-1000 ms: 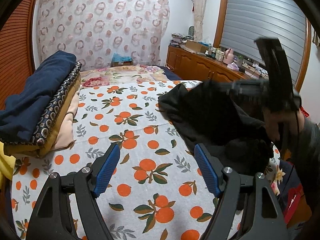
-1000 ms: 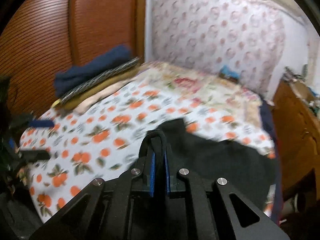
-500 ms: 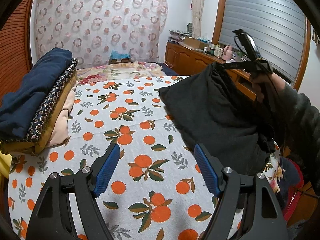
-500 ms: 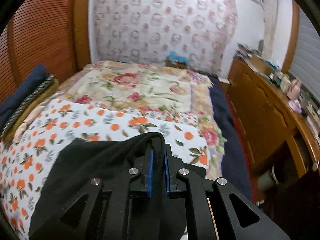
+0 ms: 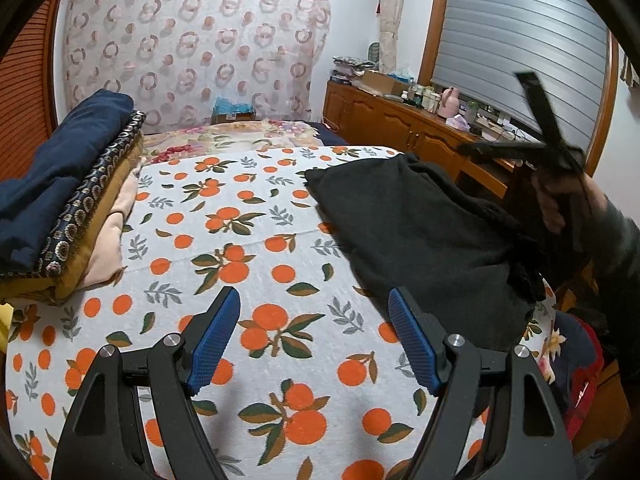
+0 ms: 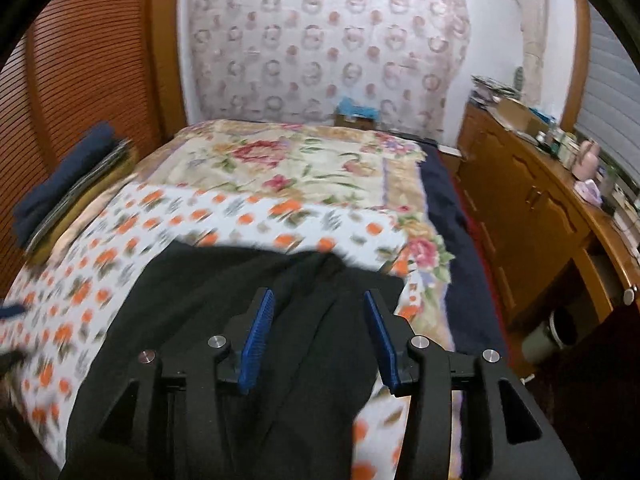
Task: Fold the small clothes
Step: 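Grasp the black T-shirt's other side with the right gripper, then fold the held side over the body and open the right gripper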
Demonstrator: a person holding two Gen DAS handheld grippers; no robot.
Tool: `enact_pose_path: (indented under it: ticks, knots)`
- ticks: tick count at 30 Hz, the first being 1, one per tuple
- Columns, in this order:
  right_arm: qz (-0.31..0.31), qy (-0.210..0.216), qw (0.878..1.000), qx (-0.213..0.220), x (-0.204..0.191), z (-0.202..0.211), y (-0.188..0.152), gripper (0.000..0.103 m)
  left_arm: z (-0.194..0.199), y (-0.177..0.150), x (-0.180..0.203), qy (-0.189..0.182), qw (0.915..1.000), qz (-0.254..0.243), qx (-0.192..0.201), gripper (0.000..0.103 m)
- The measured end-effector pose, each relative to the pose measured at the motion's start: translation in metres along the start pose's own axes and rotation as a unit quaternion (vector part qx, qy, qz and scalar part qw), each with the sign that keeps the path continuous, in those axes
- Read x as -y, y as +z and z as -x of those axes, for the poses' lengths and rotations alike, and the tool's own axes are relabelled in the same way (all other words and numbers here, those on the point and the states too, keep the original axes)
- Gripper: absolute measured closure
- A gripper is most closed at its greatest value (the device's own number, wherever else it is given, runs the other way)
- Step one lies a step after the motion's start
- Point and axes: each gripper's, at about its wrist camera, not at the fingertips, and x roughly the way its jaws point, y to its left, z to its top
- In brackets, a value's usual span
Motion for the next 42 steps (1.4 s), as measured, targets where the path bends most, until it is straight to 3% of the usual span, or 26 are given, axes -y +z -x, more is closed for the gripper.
enact_pose_path:
  ticks: [9,15,18,19,26,29,32,33,37,42]
  knots:
    - [0.009,0.033,0.999,-0.014,-0.02,0.057,-0.094,0.055,-0.008,-0.002,0.016,-0.015,0.9998,-0.01,-0.01,0.025]
    - [0.011,0.018,0.999,-0.041,-0.012,0.068,-0.122,0.055,-0.016,-0.005,0.033,-0.026,0.9991,-0.026,-0.023,0.025]
    - [0.012,0.021,0.999,-0.047,-0.007,0.069,-0.12,0.08,-0.019,-0.006,0.038,-0.029,0.9988,-0.028,-0.027,0.025]
    - [0.014,0.026,0.998,-0.047,-0.008,0.069,-0.118,0.095,-0.02,-0.006,0.039,-0.03,0.9988,-0.028,-0.028,0.025]
    - [-0.006,0.026,0.999,0.023,0.007,0.121,-0.114,0.099,-0.021,-0.007,0.047,-0.039,0.9984,-0.028,-0.029,0.025]
    - [-0.021,0.003,1.0,0.018,0.025,0.133,-0.123,0.099,-0.02,-0.008,0.051,-0.044,0.9982,-0.03,-0.029,0.025]
    - [-0.041,-0.008,0.999,-0.021,0.036,0.115,-0.137,0.099,-0.023,-0.01,0.057,-0.053,0.9974,-0.031,-0.036,0.025]
    - [-0.044,-0.023,0.998,-0.03,0.037,0.11,-0.14,0.097,-0.024,-0.011,0.06,-0.055,0.9971,-0.036,-0.039,0.025]
    - [-0.067,-0.024,0.997,-0.018,0.039,0.108,-0.138,0.055,-0.025,-0.014,0.067,-0.057,0.9965,-0.043,-0.044,0.025]
    - [-0.074,-0.006,0.997,-0.002,0.034,0.111,-0.145,0.044,-0.027,-0.016,0.072,-0.059,0.996,-0.048,-0.047,0.025]
